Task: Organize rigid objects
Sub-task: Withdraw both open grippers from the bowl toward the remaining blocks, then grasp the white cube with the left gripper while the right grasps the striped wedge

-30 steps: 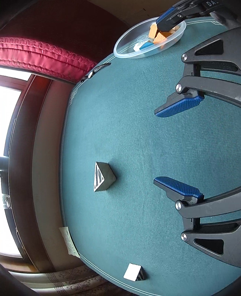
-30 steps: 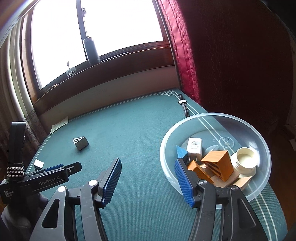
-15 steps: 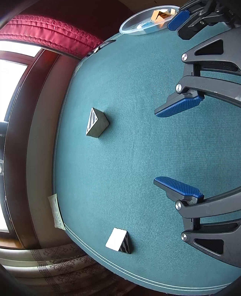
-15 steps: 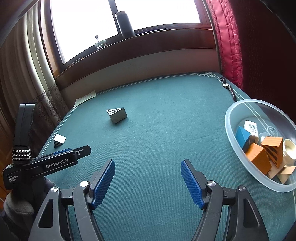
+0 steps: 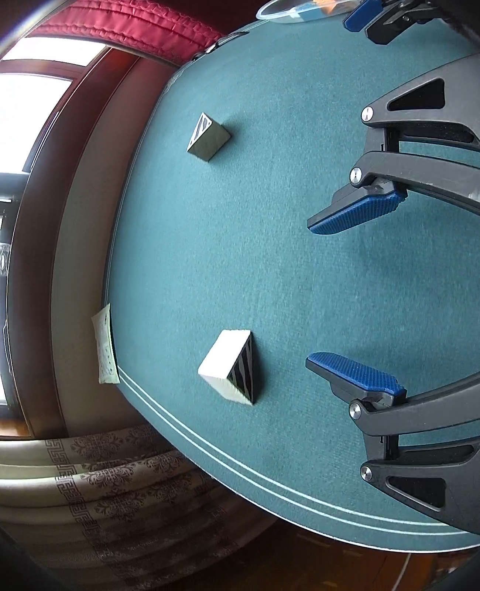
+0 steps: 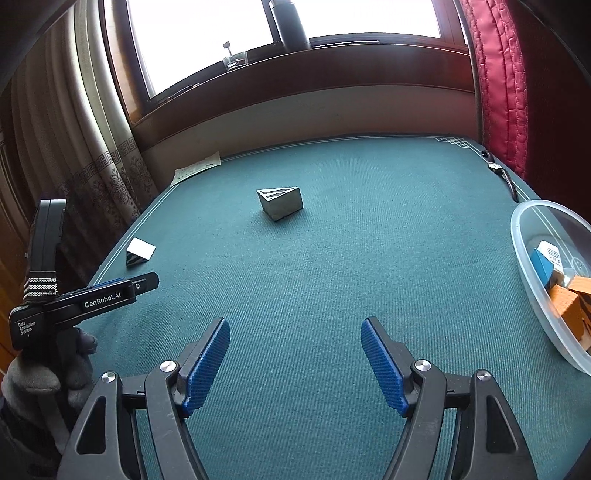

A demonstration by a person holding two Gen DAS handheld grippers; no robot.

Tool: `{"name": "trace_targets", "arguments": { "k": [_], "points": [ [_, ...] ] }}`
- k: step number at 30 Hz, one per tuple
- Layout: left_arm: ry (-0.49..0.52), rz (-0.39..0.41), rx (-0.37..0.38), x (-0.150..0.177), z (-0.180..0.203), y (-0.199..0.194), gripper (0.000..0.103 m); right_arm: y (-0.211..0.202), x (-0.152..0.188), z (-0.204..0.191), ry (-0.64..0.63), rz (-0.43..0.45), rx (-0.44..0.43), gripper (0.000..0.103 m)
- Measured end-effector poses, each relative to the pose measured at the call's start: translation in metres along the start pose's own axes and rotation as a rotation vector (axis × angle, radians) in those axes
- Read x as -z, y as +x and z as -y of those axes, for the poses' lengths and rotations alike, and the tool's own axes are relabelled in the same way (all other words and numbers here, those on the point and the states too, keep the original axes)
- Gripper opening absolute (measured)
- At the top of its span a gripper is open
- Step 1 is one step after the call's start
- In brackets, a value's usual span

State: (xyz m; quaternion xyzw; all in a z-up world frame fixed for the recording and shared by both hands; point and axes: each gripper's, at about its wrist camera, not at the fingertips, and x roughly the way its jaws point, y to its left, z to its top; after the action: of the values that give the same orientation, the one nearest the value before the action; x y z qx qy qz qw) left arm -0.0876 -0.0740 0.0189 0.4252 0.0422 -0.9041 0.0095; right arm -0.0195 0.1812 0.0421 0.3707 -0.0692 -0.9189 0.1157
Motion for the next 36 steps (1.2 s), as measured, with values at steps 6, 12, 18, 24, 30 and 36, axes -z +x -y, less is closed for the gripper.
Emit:
{"name": "trace_targets", "arguments": {
  "k": [6, 12, 18, 24, 30, 36],
  "points": [
    [-0.019, 0.004, -0.083, -0.006, -0.039, 0.006, 0.068, 0.007, -0.002, -0.010, -0.020, -0.015, -0.015, 0.077],
    [-0.012, -0.007, -0.147, -0.019, -0.062, 0.020, 0.068, 0.014, -0.002, -0.020, -0.034, -0.031, -0.029, 0.077],
    [0.038, 0.000, -0.161, -0.036, -0.057, 0.036, 0.068, 0.019, -0.004, -0.023, -0.034, -0.037, -0.035, 0.077],
    [0.093, 0.026, -0.178, -0.054, -0.045, 0.054, 0.075, 0.021, -0.005, -0.023, -0.033, -0.037, -0.034, 0.077],
    [0.054, 0.021, -0.142, -0.068, -0.046, 0.066, 0.075, 0.025, -0.010, -0.022, -0.034, -0.035, -0.028, 0.077],
    [0.054, 0.034, -0.100, -0.068, -0.045, 0.066, 0.060, 0.033, -0.017, -0.024, -0.048, -0.038, -0.031, 0.077]
  ]
}}
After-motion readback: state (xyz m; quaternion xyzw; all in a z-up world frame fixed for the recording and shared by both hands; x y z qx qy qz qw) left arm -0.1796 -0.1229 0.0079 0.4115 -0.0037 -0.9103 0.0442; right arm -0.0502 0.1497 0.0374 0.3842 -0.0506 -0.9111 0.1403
